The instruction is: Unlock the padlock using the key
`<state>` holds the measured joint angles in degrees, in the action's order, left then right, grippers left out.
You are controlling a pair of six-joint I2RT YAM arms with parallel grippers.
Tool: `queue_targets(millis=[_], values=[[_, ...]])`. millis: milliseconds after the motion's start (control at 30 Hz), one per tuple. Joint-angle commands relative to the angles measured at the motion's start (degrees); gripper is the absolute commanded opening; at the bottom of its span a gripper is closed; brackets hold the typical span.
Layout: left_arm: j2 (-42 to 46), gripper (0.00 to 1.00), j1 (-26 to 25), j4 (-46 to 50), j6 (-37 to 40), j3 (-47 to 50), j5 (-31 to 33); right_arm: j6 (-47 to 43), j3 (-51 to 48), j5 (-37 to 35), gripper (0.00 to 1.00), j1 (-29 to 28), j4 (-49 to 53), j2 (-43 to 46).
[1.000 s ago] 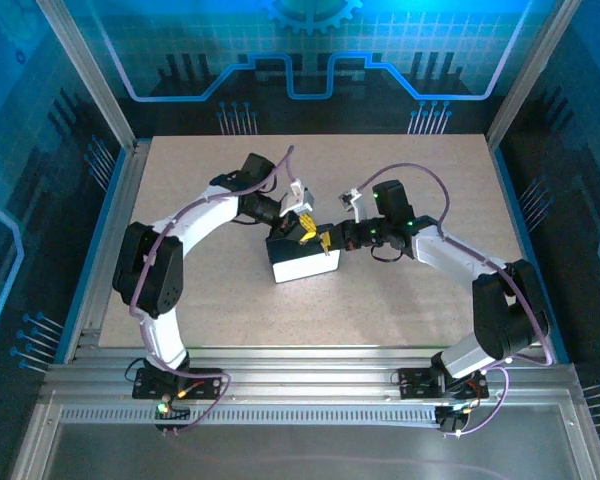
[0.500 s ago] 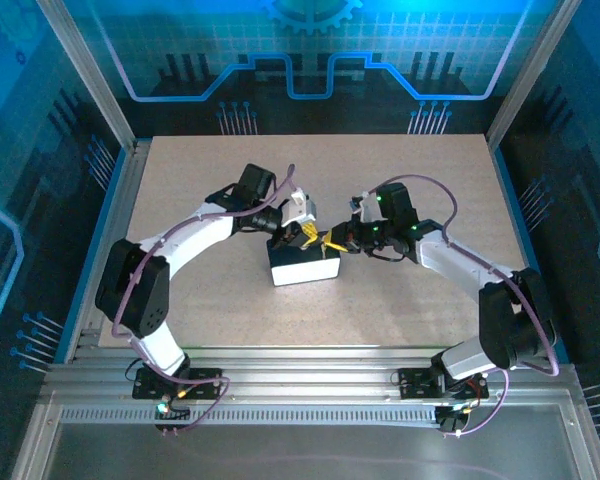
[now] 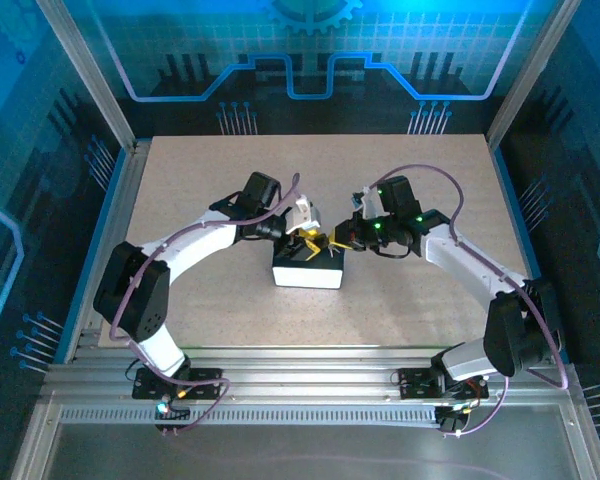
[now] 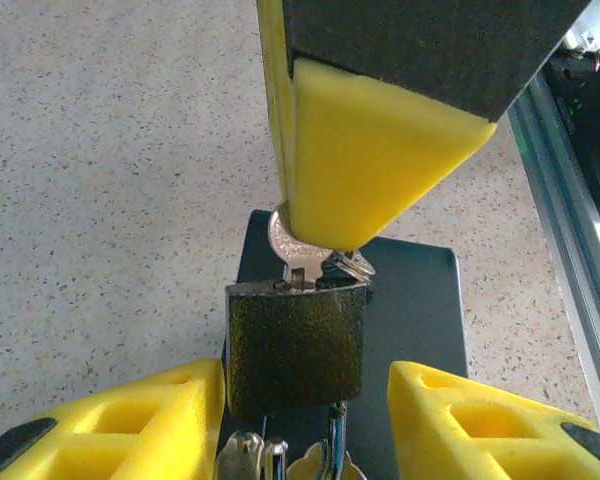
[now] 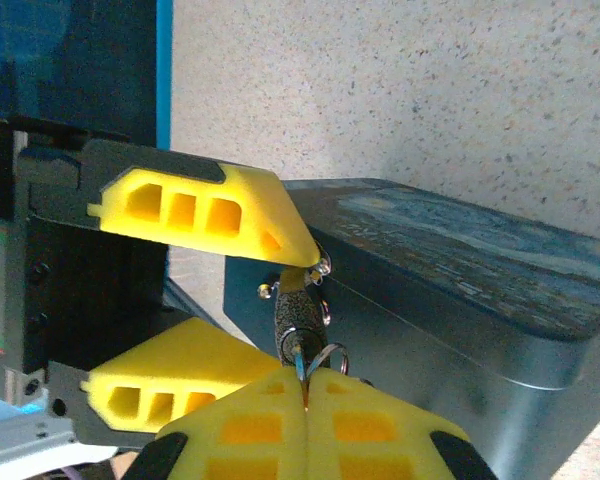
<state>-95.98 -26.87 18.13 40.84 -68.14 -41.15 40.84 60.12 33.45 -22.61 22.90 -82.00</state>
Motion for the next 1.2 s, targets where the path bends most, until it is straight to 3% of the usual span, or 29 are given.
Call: queue_targets(millis=[0, 133, 267, 467, 600, 900, 1167], values=[[3.2, 0.5, 1.4, -0.3, -2.5, 0.5, -1.8, -7.1, 2.5, -1.0, 0.0, -0.3, 5.8, -1.1], [4.6, 0.53, 2.9, -1.1, -5.5, -0.3, -3.3, -10.1, 3.4, -0.9, 0.03, -0.1, 8.7, -2.3], [5.5, 0.53, 3.1, -0.1, -9.4, -1.7, 0.1, -14.2, 4.6, -3.3, 0.19, 0.0, 12.2, -3.0], [4.8, 0.5, 3.1, -2.1, -26.4, -1.0, 13.8, -22.5, 7.3, -5.9, 0.31, 0.3, 15.3, -1.7], [5.0, 0.46, 3.2, -0.5, -34.8, 0.5, 21.6, -34.7, 7.0, -5.1, 0.38, -0.2, 13.2, 0.6], [9.1, 0.46, 3.1, -0.7, -40.3, 5.6, 24.1, -51.7, 3.1, 0.5, 0.47, -1.3, 5.2, 1.6], [10.5, 0.47, 3.1, -0.7, -43.4, 6.5, 28.3, -58.9, -2.6, -6.5, 0.53, -7.1, -0.7, 2.7]])
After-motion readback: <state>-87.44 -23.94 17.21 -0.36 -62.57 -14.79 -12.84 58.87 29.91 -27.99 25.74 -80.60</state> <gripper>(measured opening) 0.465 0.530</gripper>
